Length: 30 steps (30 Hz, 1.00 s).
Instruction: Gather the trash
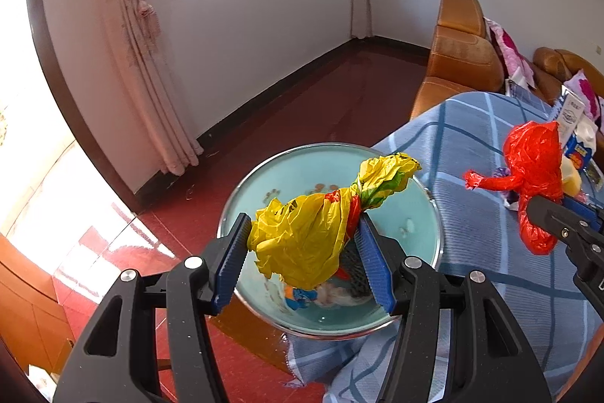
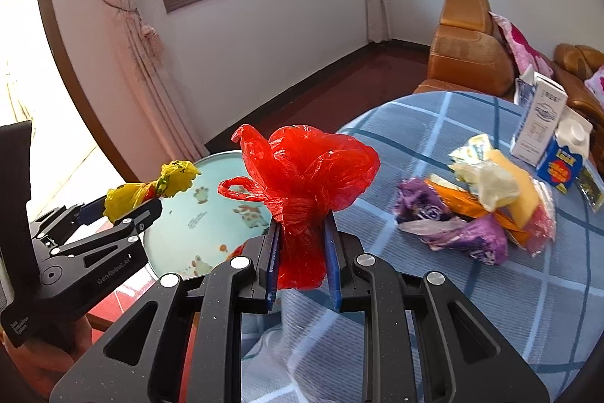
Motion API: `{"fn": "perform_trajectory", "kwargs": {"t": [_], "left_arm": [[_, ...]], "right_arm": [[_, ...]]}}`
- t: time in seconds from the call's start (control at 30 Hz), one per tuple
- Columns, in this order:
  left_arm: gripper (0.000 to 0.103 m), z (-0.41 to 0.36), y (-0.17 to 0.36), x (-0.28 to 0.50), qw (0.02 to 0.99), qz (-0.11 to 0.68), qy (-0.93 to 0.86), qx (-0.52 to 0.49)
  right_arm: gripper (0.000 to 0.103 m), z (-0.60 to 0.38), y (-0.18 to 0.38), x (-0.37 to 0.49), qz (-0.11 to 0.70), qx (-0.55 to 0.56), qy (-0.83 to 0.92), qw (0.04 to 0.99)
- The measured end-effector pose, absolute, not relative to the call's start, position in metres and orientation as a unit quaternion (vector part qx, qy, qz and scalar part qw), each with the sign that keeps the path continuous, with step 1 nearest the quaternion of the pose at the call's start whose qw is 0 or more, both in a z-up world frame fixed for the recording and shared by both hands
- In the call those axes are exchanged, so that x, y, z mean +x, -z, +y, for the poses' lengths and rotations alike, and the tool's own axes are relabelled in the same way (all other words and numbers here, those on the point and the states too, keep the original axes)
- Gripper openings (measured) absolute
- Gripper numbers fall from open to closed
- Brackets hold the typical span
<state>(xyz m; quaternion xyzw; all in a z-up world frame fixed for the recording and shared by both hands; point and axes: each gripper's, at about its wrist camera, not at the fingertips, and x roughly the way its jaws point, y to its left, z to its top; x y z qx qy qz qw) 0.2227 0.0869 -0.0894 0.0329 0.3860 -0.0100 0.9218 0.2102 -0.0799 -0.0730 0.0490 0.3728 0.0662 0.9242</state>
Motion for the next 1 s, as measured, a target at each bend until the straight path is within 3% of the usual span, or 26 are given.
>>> {"fn": "perform_trajectory", "kwargs": {"t": [1.0], "left_arm": [[0.057, 0.108, 0.114, 0.253, 0.906, 0.423, -0.023, 0.029]], "right_arm": [[0.023, -0.033, 0.111, 0.264, 0.427, 0.028, -0.100, 0.899]]}}
